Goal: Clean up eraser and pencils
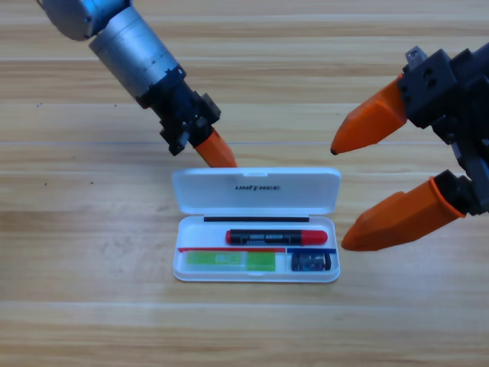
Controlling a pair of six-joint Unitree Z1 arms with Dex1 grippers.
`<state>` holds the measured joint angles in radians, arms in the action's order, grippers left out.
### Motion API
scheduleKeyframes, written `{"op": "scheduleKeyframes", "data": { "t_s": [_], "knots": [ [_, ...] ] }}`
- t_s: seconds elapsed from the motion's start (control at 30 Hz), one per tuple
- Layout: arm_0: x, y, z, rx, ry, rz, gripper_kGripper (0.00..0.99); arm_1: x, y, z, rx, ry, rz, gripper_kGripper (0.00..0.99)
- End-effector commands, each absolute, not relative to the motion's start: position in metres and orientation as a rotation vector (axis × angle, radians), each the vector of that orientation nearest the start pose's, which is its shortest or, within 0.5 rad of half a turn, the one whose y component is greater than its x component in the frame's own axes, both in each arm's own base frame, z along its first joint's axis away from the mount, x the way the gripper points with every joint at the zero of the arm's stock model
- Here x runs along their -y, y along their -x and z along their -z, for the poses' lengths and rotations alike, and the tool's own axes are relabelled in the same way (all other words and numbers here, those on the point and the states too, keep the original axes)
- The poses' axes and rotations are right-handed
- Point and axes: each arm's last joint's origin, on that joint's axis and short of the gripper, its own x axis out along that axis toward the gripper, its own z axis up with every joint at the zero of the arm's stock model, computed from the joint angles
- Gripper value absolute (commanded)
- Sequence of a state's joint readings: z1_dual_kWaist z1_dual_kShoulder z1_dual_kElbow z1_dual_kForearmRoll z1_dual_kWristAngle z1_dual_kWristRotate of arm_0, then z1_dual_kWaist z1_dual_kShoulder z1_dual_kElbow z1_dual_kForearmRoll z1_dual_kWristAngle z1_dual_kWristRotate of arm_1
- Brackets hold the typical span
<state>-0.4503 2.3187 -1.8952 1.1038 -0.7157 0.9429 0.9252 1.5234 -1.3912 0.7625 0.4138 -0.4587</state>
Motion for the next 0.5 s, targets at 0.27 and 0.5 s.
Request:
{"op": "scheduleKeyframes", "data": {
  "t_s": [0.27, 0.5],
  "knots": [
    [0.251, -0.388, -0.17, -1.154, -0.486, 1.581, 0.0, -0.237, -0.145, -0.388, -0.628, 0.593, -1.469, 0.943],
    [0.253, -0.377, -0.166, -1.175, -0.515, 1.572, 0.0, -0.237, -0.145, -0.388, -0.63, 0.591, -1.468, 0.945]
  ]
}}
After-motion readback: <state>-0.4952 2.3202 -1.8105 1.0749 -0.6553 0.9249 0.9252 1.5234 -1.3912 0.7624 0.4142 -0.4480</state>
